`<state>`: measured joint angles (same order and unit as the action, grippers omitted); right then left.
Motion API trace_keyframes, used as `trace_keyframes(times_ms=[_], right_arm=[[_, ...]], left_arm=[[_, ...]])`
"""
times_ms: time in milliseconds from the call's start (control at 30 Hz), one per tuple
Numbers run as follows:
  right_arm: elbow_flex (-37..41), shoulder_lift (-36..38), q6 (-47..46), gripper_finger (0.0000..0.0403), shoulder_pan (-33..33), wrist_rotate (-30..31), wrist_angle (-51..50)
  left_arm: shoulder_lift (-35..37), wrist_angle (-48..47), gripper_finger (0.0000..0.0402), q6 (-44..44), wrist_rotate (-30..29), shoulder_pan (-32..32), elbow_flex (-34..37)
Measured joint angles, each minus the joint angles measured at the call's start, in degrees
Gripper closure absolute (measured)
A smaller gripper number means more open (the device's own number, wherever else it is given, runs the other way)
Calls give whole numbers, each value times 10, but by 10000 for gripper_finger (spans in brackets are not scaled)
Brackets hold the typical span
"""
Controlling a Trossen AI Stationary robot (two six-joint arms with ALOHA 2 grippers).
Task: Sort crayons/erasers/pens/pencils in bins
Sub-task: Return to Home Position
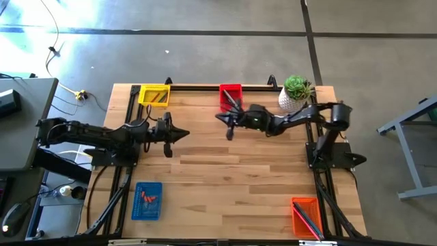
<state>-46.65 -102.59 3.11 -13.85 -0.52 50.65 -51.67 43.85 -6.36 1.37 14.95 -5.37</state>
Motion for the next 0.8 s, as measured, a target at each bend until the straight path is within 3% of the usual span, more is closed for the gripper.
trace_keyframes(times_ms=[467,800], right_arm=[[281,323,29,403,-1,42,-9],[428,551,3,403,-35,40,-24]], left_arm=[[111,-95,402,33,0,51,0],[168,-146,402,36,-9,54,0]])
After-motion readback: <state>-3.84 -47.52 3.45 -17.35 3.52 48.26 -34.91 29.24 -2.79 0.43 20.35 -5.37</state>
